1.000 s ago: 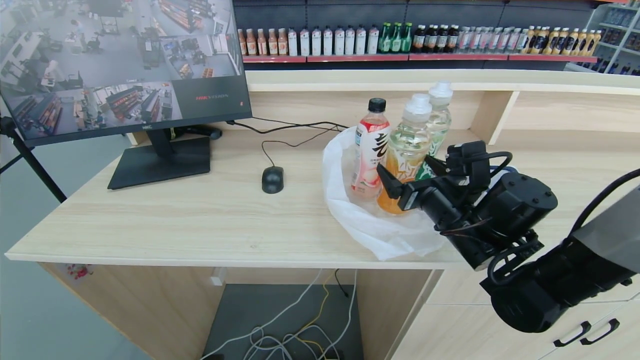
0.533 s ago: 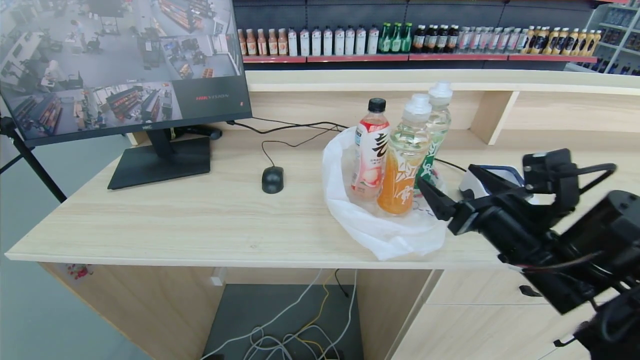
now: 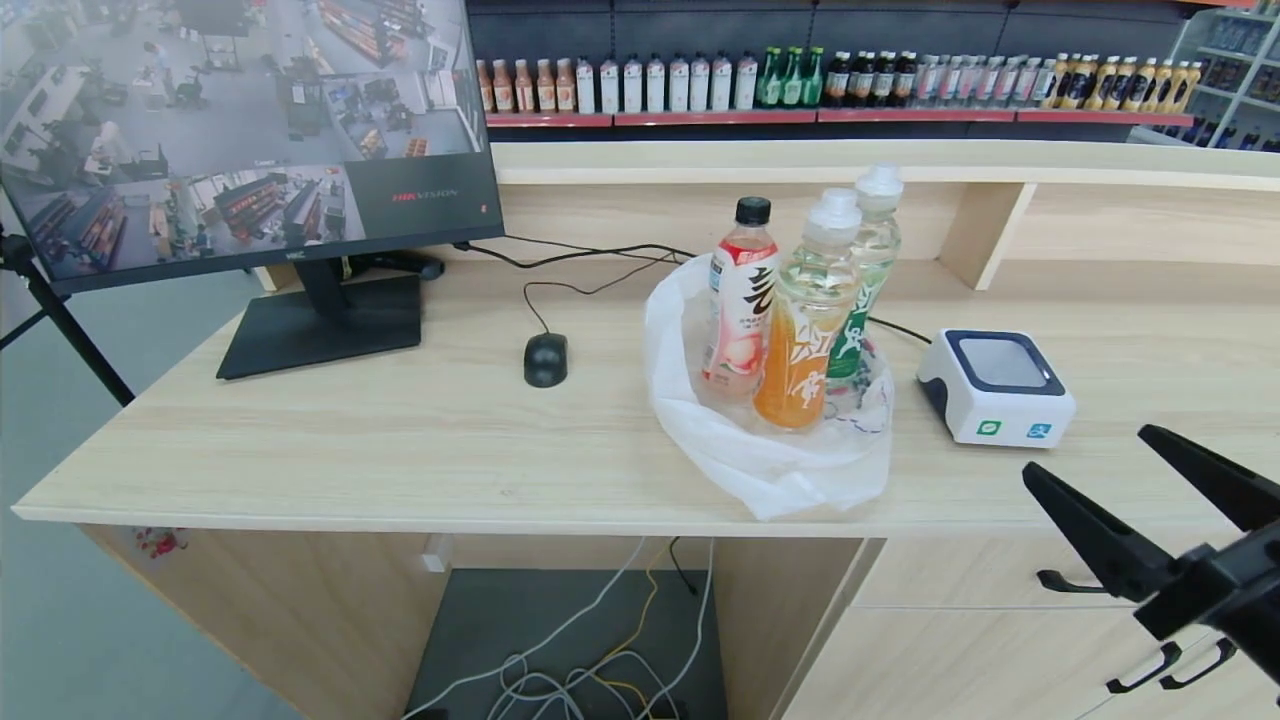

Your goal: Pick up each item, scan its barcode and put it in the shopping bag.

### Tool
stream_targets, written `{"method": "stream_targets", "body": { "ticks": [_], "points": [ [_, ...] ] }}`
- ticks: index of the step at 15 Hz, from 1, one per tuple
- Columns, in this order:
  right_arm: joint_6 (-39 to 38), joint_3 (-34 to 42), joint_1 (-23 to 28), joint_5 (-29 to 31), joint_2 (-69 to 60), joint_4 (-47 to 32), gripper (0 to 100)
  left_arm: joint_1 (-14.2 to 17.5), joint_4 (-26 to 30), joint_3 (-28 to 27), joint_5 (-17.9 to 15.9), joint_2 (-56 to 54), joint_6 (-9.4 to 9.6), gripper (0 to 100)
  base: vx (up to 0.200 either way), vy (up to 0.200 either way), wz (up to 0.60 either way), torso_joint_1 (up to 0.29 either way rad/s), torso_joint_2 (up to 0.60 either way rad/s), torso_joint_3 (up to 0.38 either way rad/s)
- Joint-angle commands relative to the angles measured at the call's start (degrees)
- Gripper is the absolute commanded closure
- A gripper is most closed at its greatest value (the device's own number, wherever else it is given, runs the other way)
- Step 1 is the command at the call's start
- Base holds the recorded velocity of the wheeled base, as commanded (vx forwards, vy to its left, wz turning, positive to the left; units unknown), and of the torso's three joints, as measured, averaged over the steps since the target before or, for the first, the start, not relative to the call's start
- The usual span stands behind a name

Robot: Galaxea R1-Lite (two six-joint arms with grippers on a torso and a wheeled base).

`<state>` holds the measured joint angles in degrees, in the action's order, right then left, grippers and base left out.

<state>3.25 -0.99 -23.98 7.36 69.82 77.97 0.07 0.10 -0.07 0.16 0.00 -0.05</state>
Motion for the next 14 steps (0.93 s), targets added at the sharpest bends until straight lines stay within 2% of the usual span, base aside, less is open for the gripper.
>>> {"method": "stream_targets", "body": {
  "ticks": [1,4,5,6,8,12,14],
  "points": [
    [0.26,0.90,0.25,-0.16,-11.10,-7.57,0,0.01,-0.01,-0.01,0.02,0.00,-0.04,0,0.000,0.000,0.00,0.000,0.00,0.000],
    [3.86,0.90,-0.63,-0.51,-25.34,-28.31,0,0.01,-0.01,-0.01,0.02,0.00,-0.04,0,0.000,0.000,0.00,0.000,0.00,0.000],
    [3.86,0.90,-0.72,-0.60,-27.98,-31.83,0,0.01,-0.01,-0.01,0.02,0.00,-0.04,0,0.000,0.000,0.00,0.000,0.00,0.000],
    [3.95,0.28,-0.89,-0.68,-36.68,-44.05,0,0.01,-0.01,-0.01,0.02,0.00,-0.04,0,0.000,0.000,0.00,0.000,0.00,0.000],
    [3.95,0.28,-0.89,-0.95,-48.37,-57.84,0,0.01,-0.01,-0.01,0.02,0.00,-0.13,0,0.000,0.000,0.00,0.000,0.00,0.000],
    [4.30,-0.16,-0.45,-2.00,-66.12,-77.00,0,0.01,-0.01,0.07,0.02,0.00,-0.39,0,0.000,0.000,0.00,0.000,0.00,0.000],
    [4.22,-0.51,1.39,-1.83,-65.25,-77.44,0,0.01,-0.01,0.07,0.02,0.00,-0.48,0,0.000,0.000,0.00,0.000,0.00,0.000]
  ]
}}
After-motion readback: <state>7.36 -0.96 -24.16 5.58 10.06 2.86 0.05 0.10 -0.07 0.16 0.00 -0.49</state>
